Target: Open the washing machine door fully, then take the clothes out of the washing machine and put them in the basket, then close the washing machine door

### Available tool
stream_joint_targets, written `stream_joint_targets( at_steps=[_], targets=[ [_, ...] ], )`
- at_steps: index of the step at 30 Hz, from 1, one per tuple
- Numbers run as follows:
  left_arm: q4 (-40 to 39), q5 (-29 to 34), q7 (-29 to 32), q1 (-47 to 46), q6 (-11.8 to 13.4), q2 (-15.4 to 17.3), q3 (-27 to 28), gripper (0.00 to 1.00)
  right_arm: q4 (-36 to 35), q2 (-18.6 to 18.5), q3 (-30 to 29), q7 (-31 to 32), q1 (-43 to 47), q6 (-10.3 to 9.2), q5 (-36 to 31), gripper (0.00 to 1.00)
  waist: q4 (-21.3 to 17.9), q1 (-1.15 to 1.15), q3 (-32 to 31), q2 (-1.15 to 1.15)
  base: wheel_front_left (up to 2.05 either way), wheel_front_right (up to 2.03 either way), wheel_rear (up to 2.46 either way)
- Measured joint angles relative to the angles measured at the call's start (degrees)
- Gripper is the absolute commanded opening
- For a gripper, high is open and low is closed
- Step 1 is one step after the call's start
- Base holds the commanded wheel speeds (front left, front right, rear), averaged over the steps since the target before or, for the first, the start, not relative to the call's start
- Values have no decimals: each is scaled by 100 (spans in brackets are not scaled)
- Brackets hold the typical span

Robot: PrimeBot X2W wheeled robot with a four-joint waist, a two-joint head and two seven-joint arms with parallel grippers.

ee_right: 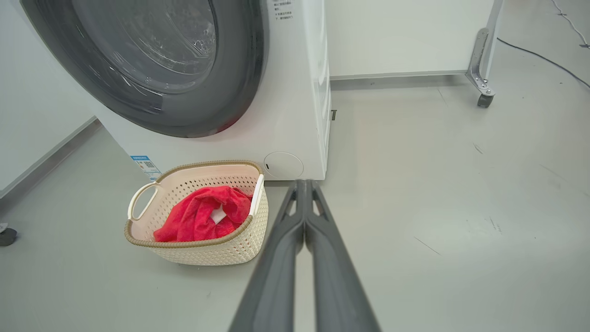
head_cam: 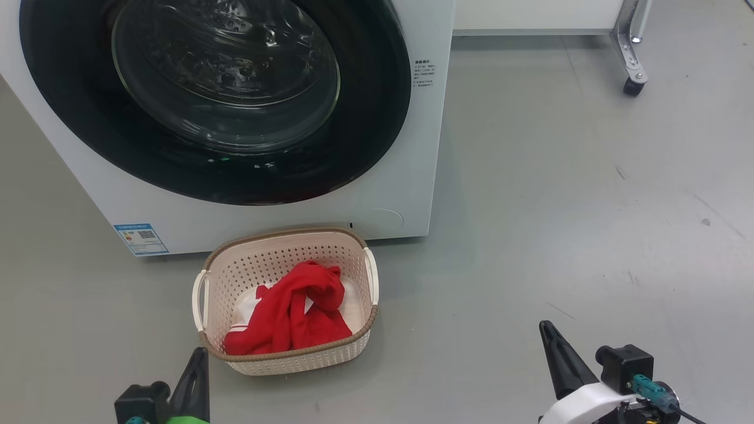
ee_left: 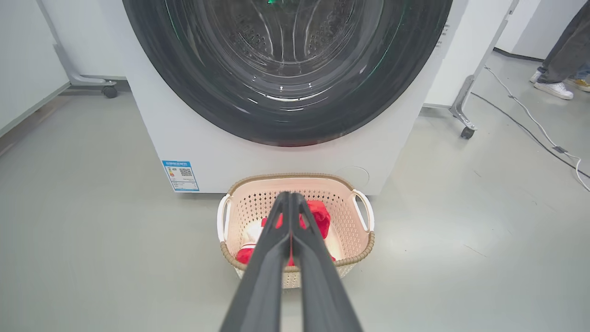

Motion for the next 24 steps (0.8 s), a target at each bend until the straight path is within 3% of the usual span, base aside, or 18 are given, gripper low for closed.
stream_joint_targets(
  at_steps=[24],
  targets=[
    [58, -1858, 459, -107, -226, -8, 336, 0, -242, 21, -424, 439, -8, 56, 1927, 0, 11, 0, -42, 0, 0, 0, 0]
  ],
)
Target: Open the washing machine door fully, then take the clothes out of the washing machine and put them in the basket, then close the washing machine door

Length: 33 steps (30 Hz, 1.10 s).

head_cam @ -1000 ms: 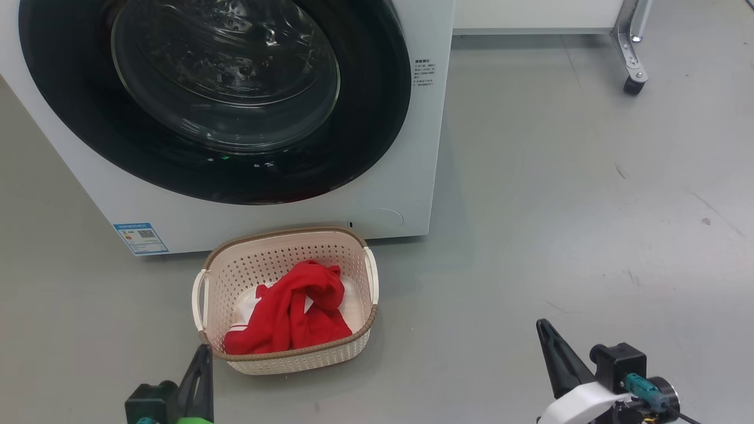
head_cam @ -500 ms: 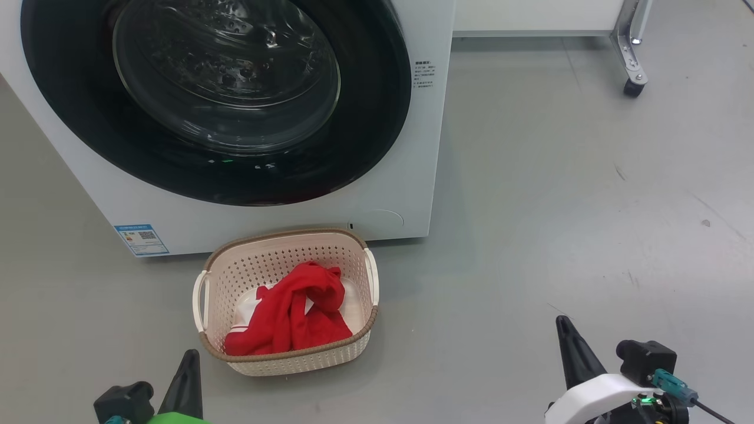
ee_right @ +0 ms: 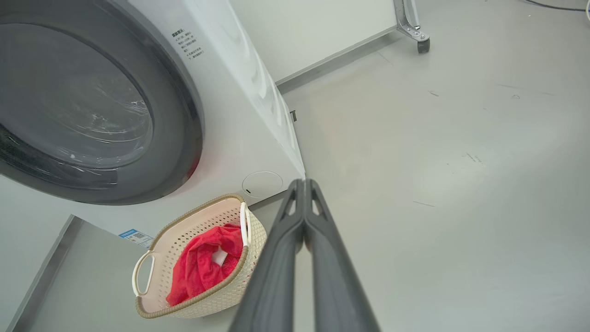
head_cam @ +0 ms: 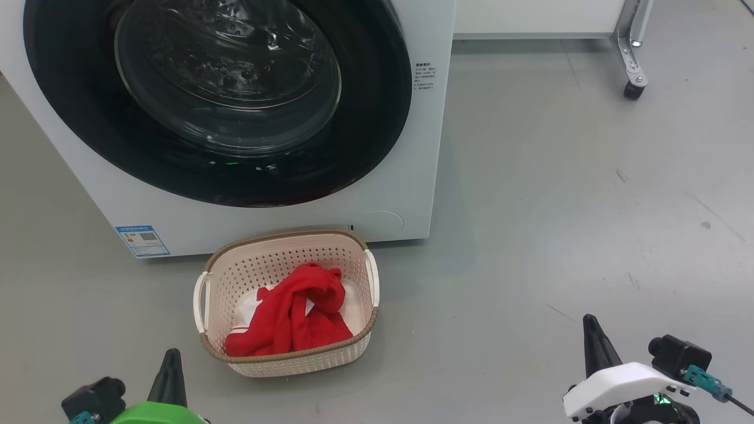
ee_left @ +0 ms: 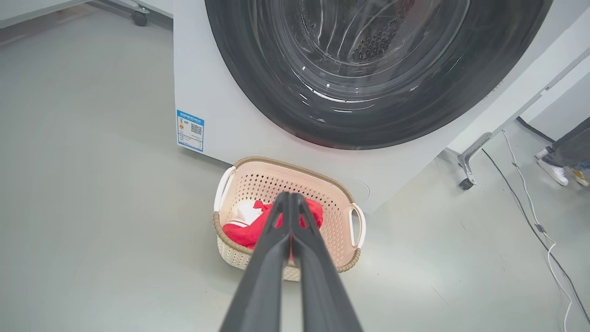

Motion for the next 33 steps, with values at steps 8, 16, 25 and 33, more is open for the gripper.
stream_joint_targets(
  at_steps=[8, 16, 25, 33],
  targets=[
    [10, -570, 133, -98, -78, -3, 132, 0, -48, -22, -151, 141, -9, 32, 637, 0, 3, 0, -13, 0, 0, 0, 0],
    [26, -1192, 264, -180, -153, -10, 225, 0, -80, -49, -291, 312, -48, 63, 1279, 0, 6, 0, -28, 0, 0, 0, 0],
    [37, -1871, 430, -268, -256, -14, 348, 0, -133, -70, -448, 469, -122, 115, 1984, 0, 9, 0, -44, 0, 0, 0, 0],
    [54, -2438, 543, -334, -350, -19, 476, 0, -170, -78, -586, 602, -146, 145, 2614, 0, 11, 0, -58, 0, 0, 0, 0]
  ],
)
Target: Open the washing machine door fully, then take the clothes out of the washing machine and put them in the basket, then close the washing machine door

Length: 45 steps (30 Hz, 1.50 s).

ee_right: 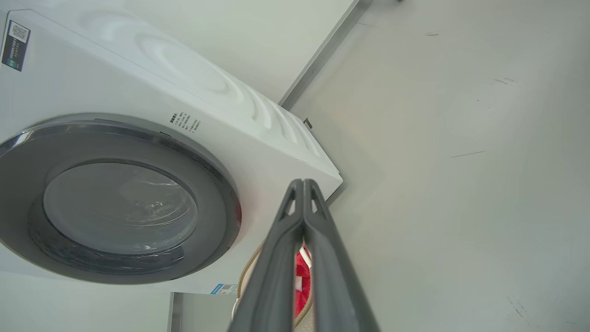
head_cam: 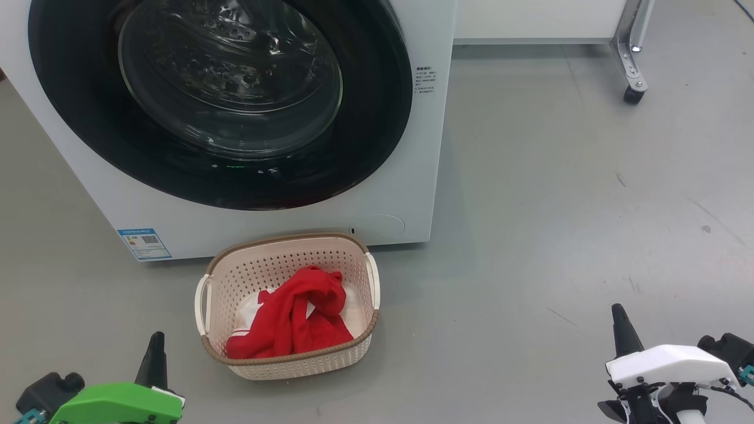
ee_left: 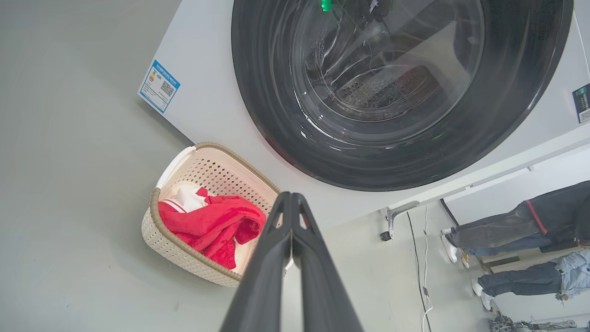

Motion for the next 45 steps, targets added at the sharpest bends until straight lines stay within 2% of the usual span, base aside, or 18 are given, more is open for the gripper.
stream_joint_targets(
  at_steps=[40, 45],
  targets=[
    [34, -3019, 650, -441, -401, -44, 536, 0, -191, -80, -710, 715, -332, 168, 3120, 0, 11, 0, -71, 0, 0, 0, 0],
    [35, -3019, 650, -442, -402, -49, 543, 0, -191, -81, -714, 715, -332, 168, 3121, 0, 11, 0, -71, 0, 0, 0, 0]
  ],
)
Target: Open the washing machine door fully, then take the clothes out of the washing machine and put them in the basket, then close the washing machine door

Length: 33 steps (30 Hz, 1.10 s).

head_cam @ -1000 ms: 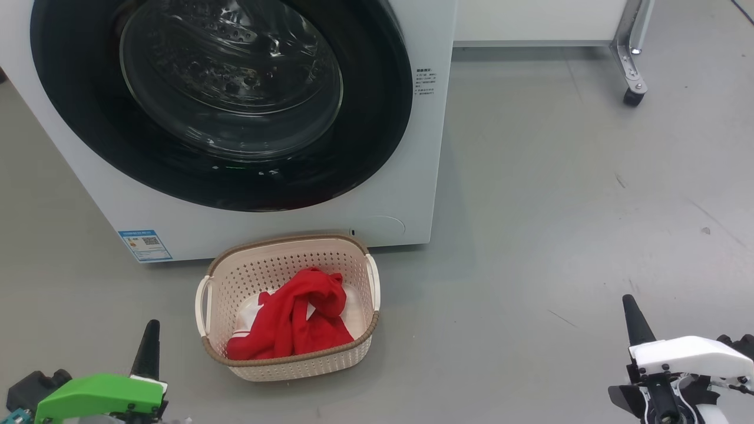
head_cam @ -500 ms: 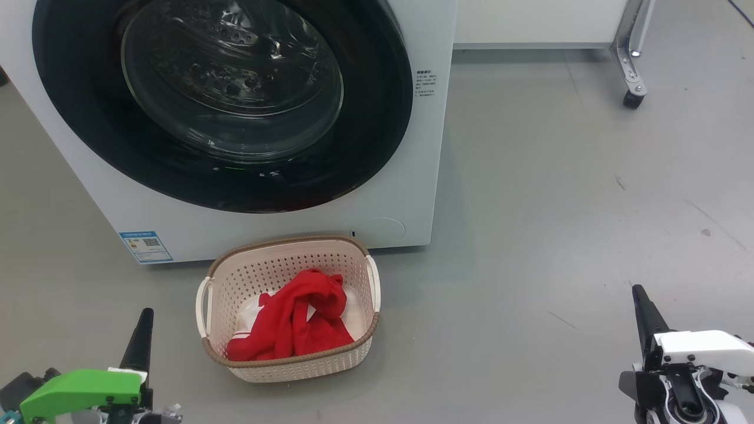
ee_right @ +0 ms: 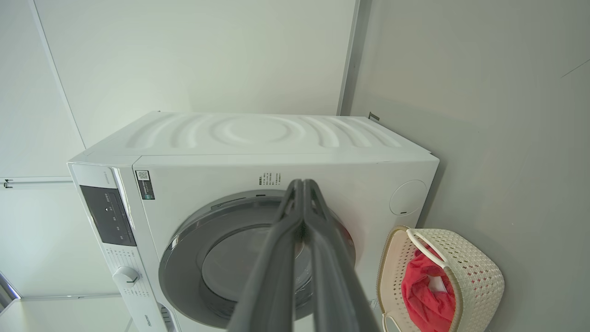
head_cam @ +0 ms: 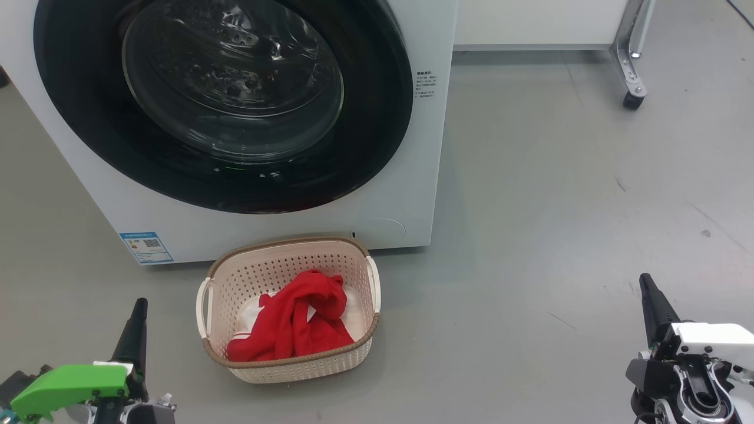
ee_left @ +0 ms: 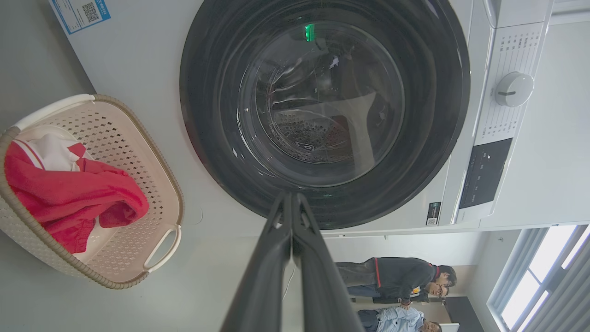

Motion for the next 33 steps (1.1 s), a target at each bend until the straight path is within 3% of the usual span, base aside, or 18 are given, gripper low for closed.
stream_joint_targets(
  at_steps=[33],
  targets=[
    [-1, 0, -2, 0, -1, -4, 0, 0, 7, -1, -15, 2, 0, 7, 0, 0, -1, 0, 0, 0, 0, 0, 0]
  ],
)
